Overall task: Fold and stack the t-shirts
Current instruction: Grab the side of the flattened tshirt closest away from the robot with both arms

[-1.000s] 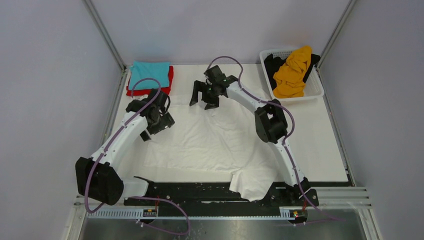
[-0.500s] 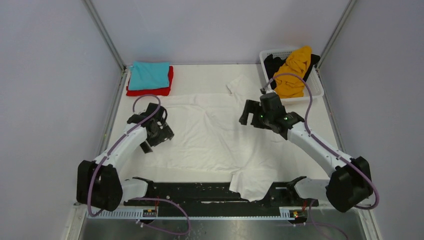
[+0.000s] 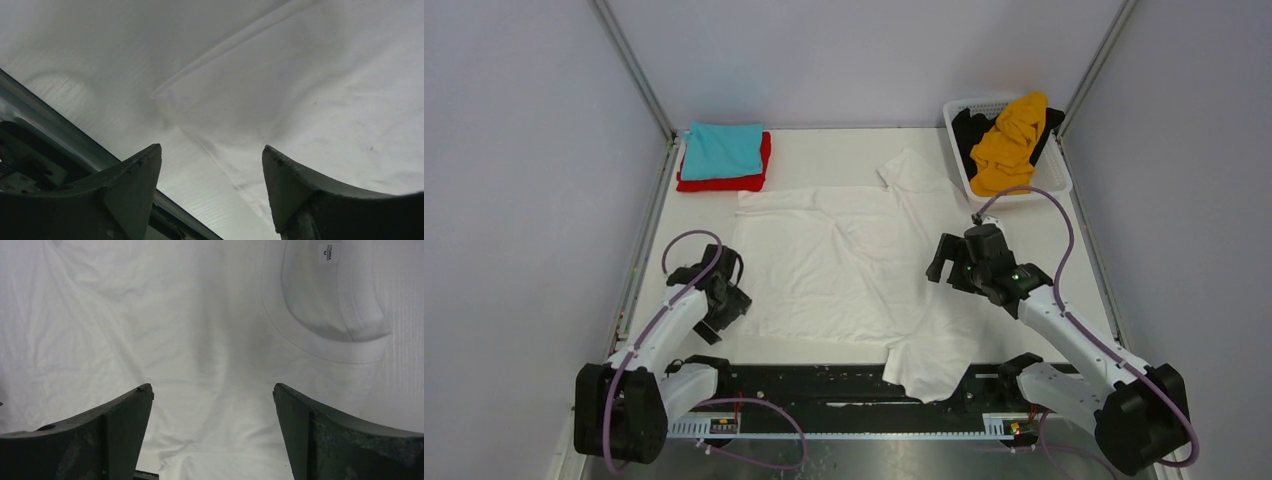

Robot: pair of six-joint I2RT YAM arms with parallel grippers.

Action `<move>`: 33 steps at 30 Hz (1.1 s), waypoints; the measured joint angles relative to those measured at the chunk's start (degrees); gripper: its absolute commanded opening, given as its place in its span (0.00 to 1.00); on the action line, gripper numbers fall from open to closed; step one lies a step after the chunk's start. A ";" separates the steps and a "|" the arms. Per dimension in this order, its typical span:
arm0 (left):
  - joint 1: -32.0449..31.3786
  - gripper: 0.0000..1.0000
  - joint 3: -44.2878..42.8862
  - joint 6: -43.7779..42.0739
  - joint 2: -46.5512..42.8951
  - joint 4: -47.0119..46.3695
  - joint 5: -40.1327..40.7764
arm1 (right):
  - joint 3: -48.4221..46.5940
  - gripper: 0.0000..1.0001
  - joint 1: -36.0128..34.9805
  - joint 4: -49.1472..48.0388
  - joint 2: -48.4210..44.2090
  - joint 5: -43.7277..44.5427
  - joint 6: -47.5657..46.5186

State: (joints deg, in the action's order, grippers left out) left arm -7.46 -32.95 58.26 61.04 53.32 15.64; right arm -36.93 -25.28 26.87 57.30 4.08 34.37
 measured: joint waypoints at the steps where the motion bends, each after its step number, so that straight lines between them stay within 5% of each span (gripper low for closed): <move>1: 0.00 0.70 0.66 1.01 -1.38 0.31 0.31 | 0.00 0.99 0.00 0.00 0.09 0.02 -0.02; 8: 0.02 0.57 5.25 6.91 -10.58 0.87 1.09 | 0.00 0.99 0.00 0.00 2.84 0.70 -0.39; 17: 0.04 0.41 6.01 9.46 -4.48 -2.45 0.81 | 0.00 0.99 0.00 0.02 3.19 1.11 -0.48; 20: 0.02 0.30 5.62 9.55 -3.17 -3.02 1.14 | 0.00 0.99 0.00 0.33 1.97 1.33 -0.48; 24: 0.04 0.01 5.20 9.57 -1.68 -4.90 1.09 | 0.00 0.99 0.00 2.05 -0.81 1.73 -0.81; 33: 0.04 0.00 2.99 8.07 2.84 -8.37 0.76 | 1.40 0.87 -0.61 8.17 -5.99 -0.59 -2.86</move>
State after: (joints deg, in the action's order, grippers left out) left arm -7.42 -29.95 66.32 63.88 44.95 16.40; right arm -35.53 -25.89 35.05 51.31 3.49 31.51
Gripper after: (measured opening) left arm 0.015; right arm 0.881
